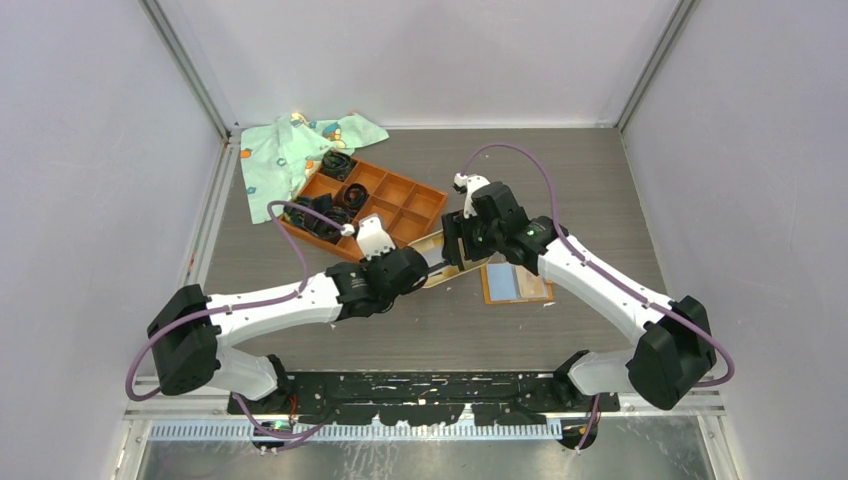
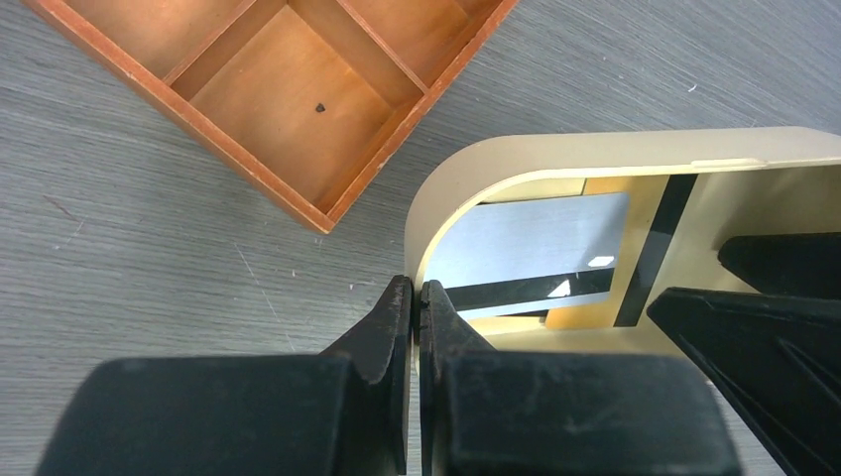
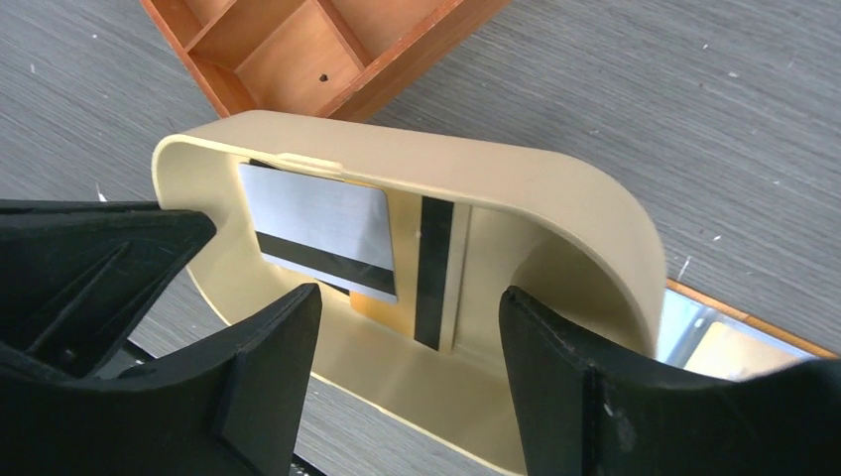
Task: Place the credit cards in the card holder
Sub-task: Pick up the credit card from the storage box.
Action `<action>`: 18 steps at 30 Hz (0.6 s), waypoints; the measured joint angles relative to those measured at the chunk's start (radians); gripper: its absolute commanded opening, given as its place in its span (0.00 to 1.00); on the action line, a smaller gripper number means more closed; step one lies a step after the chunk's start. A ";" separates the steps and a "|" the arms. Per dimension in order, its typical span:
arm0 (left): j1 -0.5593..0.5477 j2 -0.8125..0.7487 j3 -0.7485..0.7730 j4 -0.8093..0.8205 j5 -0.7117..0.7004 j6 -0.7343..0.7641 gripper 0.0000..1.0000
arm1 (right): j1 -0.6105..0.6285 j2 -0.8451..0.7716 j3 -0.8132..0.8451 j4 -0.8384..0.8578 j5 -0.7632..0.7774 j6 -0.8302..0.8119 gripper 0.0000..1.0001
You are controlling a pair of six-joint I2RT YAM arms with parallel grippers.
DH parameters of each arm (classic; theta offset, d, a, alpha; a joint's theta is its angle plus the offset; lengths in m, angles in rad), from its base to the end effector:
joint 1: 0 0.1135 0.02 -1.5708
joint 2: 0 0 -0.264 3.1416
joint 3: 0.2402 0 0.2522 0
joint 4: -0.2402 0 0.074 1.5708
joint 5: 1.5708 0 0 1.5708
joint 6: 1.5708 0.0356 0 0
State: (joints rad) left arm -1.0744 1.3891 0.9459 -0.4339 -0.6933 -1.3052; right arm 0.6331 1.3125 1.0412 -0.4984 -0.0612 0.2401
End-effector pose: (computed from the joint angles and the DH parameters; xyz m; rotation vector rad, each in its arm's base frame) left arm 0.1553 -0.2390 0.2444 -0.5439 2.1734 -0.4470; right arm 0.2271 0.1694 0.2847 -0.4979 2.3421 0.4951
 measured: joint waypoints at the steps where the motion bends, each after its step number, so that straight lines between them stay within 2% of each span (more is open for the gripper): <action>1: 0.000 0.002 0.003 0.002 0.000 0.007 0.00 | 0.000 0.003 0.000 0.003 -0.003 0.012 0.68; 18: -0.006 0.011 0.014 0.058 0.009 0.063 0.00 | -0.028 0.043 -0.019 0.102 -0.160 0.227 0.61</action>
State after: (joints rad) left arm -1.0809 1.4006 0.9596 -0.3763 -0.6842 -1.2419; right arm 0.6052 1.3552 1.0222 -0.3965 -0.2214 0.4667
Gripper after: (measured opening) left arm 0.016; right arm 0.617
